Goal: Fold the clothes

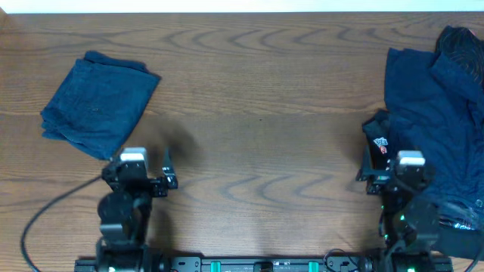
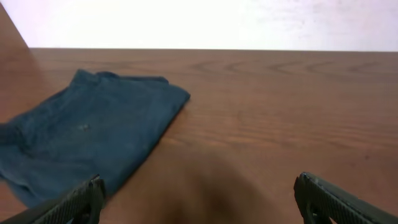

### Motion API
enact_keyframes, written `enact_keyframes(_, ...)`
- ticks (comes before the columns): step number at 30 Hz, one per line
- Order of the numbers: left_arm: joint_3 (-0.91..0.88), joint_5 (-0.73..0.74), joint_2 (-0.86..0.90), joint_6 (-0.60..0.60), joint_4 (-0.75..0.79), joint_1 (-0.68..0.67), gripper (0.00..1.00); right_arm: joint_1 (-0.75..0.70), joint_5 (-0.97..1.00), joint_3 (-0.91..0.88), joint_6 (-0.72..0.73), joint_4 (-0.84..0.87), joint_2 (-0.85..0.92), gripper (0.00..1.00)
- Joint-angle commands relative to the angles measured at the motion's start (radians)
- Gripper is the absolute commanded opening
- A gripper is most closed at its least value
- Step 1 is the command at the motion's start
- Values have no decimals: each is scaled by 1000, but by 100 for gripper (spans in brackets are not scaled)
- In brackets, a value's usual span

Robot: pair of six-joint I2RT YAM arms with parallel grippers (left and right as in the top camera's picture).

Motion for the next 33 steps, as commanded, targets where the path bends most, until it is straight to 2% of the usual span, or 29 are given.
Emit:
enact_keyframes(1, 163, -7, 153, -16, -51, 3, 98, -9, 55, 141, 31, -14, 183, 99)
enact_keyframes(7, 428, -1, 429, -19, -249, 3, 98, -28, 65, 417, 31, -177, 576, 99)
enact_keyframes(11, 591, 49, 587, -19, -427, 3, 98, -77, -32, 642, 31, -382, 839, 99)
enact_keyframes(13, 642, 49, 649, -19, -496, 3, 98, -87, -60, 717, 32, -431, 937, 99)
enact_keyframes(17, 667, 50, 726, -19, -542, 3, 98, -92, 13, 776, 38, -448, 1063, 99)
enact_keyframes(21, 667, 50, 759, -19, -546, 3, 98, -135, 193, 776, 200, -441, 1164, 99)
enact_keyframes(25, 666, 50, 761, -19, -544, 3, 98, -174, 173, 776, 210, -425, 1266, 87)
enact_keyframes(26, 667, 50, 761, -19, -544, 3, 98, -178, 173, 775, 210, -417, 1292, 79)
enact_keyframes(28, 666, 50, 761, -19, -544, 3, 98, -179, 177, 776, 210, -399, 1336, 72)
enact_keyframes(33, 666, 50, 761, -19, -544, 3, 98, -179, 192, 776, 210, -334, 1421, 68)
